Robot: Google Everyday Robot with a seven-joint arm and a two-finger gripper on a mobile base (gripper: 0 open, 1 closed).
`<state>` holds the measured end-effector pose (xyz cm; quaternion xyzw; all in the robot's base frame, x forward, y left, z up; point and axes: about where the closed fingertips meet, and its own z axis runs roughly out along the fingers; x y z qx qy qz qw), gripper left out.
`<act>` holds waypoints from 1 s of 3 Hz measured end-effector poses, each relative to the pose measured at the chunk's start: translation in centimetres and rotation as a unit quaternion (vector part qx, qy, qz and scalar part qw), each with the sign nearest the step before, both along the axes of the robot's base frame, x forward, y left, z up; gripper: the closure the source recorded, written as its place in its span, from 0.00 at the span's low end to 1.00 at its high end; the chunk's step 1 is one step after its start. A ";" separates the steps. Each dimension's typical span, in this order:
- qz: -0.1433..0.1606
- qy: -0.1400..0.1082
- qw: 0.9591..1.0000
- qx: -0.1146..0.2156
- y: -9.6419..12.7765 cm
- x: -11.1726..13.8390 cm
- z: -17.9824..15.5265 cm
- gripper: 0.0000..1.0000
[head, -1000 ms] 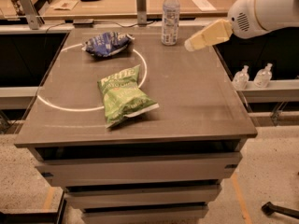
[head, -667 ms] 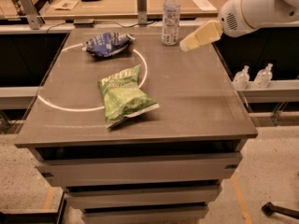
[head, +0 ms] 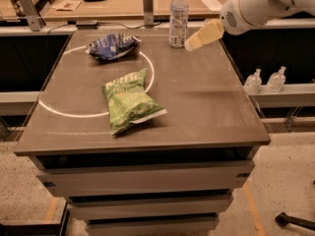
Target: Move blue plastic bottle near green rice chip bag
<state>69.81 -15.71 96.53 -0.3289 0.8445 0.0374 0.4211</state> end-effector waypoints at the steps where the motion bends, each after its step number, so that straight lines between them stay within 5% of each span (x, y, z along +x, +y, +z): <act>1: -0.025 -0.003 1.000 0.008 0.0 0.7 0.0 0.00; 3: -0.125 -0.049 0.990 0.049 -0.9 4.0 -1.1 0.00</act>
Offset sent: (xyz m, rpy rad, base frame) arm 0.0515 -0.0192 -0.0079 0.1256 -0.0898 -0.4061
